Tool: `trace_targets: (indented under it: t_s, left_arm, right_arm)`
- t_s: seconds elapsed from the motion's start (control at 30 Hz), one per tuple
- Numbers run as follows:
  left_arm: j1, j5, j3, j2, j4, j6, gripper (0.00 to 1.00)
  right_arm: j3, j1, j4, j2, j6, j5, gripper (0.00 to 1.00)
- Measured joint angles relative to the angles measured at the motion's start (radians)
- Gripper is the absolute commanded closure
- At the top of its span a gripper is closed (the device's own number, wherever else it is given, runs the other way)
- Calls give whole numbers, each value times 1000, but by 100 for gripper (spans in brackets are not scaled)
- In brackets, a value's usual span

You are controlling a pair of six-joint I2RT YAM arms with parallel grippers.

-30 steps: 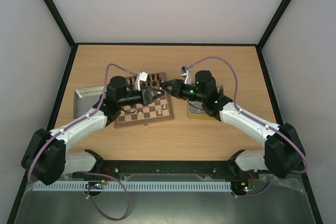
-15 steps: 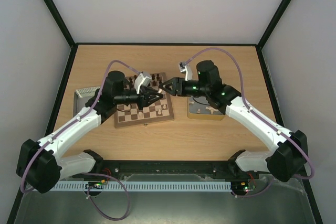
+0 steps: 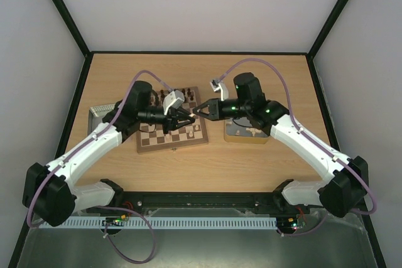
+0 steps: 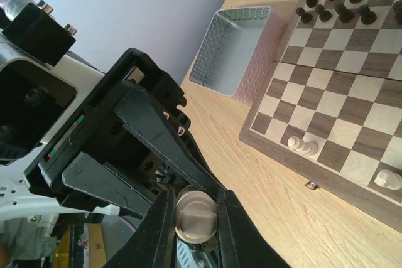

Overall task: Set up the chess pieces on the board
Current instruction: Place the chess piece on the chessboard.

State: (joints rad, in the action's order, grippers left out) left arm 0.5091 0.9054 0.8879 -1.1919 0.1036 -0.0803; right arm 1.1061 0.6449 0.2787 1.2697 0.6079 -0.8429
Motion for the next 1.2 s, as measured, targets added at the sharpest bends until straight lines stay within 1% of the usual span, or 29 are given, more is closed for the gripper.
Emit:
trace_targets:
  t_s: [0.03, 0.07, 0.13, 0.17, 0.2, 0.23, 0.33, 0.43, 0.53, 0.63, 0.73, 0.87, 1.0, 1.2]
  left_arm:
    - [0, 0, 1, -3, 3, -4, 86]
    - [0, 0, 4, -6, 10, -7, 78]
    - [-2, -12, 11, -9, 22, -10, 53]
    - [-4, -28, 13, -9, 26, -2, 43]
    - [-4, -47, 16, -9, 31, 1, 36]
    - [-4, -79, 17, -6, 31, 17, 32]
    - [-24, -196, 15, 12, 44, 75, 26]
    - [-76, -341, -3, 73, 45, 141, 28]
    - [-134, -517, -37, 171, 51, 218, 27]
    - [-182, -727, -42, 260, 91, 304, 26]
    - [-211, -875, -55, 331, 121, 365, 25]
    - [-242, -978, -111, 404, 154, 410, 24]
    - [-262, -1026, -163, 427, 177, 434, 23]
    - [-268, -1044, -188, 428, 183, 441, 23]
  right_arm:
    - [0, 0, 3, 1, -2, -1, 92]
    - [0, 0, 7, 2, -4, 0, 93]
    - [1, -2, 8, 4, -13, 7, 95]
    - [3, -2, 8, 6, -18, 17, 95]
    - [5, -2, 8, 6, -21, 30, 95]
    - [6, -2, 8, 8, -24, 49, 95]
    - [14, -1, 8, 15, -37, 138, 95]
    - [21, 13, 7, 34, -56, 274, 95]
    - [35, 53, 3, 69, -73, 423, 96]
    - [62, 127, 6, 130, -87, 585, 96]
    - [92, 215, 10, 203, -96, 730, 96]
    - [123, 327, 21, 301, -103, 889, 97]
    - [143, 403, 39, 381, -108, 995, 97]
    - [148, 435, 40, 457, -111, 1027, 96]
